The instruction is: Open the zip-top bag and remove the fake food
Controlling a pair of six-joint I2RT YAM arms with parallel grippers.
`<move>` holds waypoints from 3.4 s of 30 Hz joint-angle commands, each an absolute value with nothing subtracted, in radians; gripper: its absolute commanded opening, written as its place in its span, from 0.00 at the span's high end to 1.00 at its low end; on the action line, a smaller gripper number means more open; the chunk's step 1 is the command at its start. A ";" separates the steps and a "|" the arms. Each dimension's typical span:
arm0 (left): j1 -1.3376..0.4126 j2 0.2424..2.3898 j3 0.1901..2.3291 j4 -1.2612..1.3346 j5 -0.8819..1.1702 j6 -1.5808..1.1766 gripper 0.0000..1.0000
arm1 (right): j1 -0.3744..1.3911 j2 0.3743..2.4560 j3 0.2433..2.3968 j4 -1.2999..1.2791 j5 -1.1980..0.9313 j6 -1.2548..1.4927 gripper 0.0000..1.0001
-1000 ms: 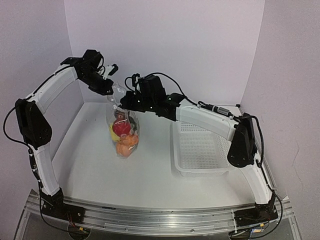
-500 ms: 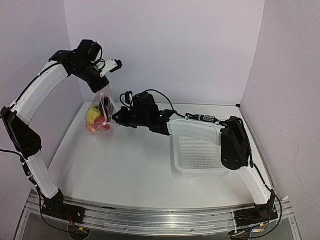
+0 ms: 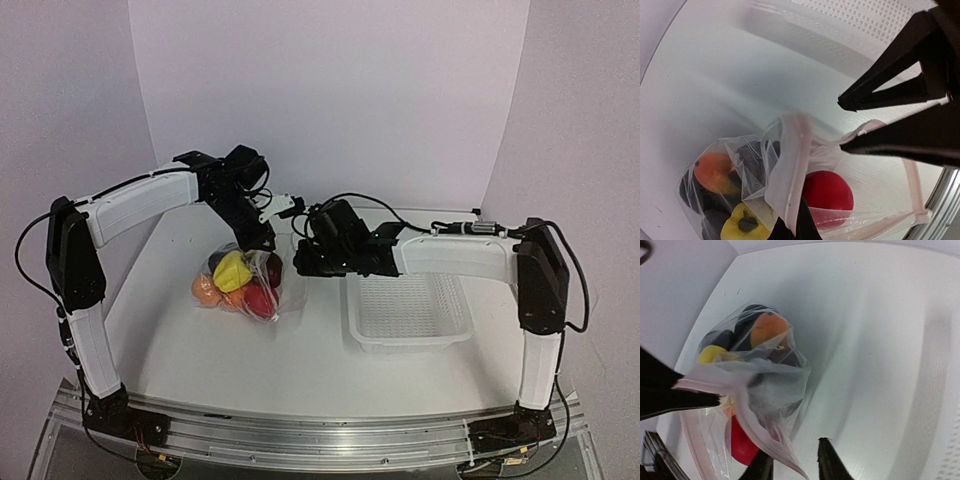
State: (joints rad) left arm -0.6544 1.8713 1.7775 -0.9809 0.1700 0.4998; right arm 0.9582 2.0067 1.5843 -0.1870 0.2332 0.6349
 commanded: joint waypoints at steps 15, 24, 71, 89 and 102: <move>-0.652 1.871 1.929 -1.093 0.375 0.234 1.00 | 0.972 1.955 1.526 0.165 -0.142 0.376 0.76; -0.587 1.929 1.978 -1.155 0.467 0.162 1.00 | 0.977 2.018 1.495 0.213 -0.111 0.415 0.81; -0.549 1.880 1.915 -1.057 0.938 0.213 1.00 | 1.006 2.290 1.600 0.523 0.412 0.103 0.28; -0.542 1.873 1.914 -1.099 1.049 0.223 1.00 | 0.947 2.387 1.601 0.550 0.351 0.138 0.30; -0.518 1.865 1.906 -1.014 1.031 0.162 1.00 | 0.935 2.370 1.560 0.563 0.353 0.158 0.74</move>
State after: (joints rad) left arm -0.4999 1.9503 1.9011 -1.0810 0.8708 0.1836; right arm 0.9554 2.3531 1.6075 0.6589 0.3411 0.1619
